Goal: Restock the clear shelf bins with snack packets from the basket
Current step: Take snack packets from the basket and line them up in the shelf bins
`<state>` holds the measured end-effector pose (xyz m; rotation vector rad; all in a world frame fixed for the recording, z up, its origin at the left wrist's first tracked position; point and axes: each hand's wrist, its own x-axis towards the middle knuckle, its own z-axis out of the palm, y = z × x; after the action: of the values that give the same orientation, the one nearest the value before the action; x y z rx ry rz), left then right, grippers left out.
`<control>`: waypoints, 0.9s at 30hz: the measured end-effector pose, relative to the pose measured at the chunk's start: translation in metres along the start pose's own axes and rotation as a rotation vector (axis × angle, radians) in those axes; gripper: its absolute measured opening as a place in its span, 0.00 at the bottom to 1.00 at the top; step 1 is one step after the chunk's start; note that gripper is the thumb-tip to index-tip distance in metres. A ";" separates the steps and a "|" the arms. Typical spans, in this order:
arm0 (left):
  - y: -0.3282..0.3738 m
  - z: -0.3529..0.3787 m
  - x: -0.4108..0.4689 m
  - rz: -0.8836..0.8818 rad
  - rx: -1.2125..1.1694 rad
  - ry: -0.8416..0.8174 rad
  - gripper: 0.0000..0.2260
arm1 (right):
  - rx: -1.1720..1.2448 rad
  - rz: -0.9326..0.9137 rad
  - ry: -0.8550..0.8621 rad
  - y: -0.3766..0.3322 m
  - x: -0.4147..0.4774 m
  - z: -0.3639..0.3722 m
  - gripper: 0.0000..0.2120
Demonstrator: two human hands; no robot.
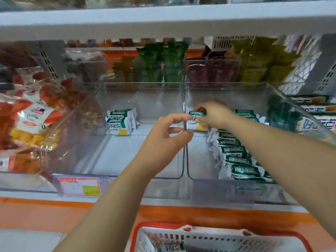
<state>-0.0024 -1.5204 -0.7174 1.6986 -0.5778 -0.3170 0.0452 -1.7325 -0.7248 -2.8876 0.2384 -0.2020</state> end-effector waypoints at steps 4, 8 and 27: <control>-0.001 -0.001 -0.002 -0.015 -0.020 -0.015 0.12 | 0.028 0.013 0.045 0.005 0.014 0.006 0.18; -0.002 -0.002 -0.003 -0.014 -0.022 -0.033 0.12 | 0.020 -0.030 0.038 0.006 0.018 0.003 0.16; -0.002 0.000 -0.002 0.029 -0.003 -0.002 0.11 | -0.222 -0.054 0.010 0.016 0.006 0.004 0.15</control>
<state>-0.0039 -1.5187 -0.7193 1.6855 -0.6026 -0.2981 0.0496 -1.7478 -0.7316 -3.1163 0.1959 -0.2120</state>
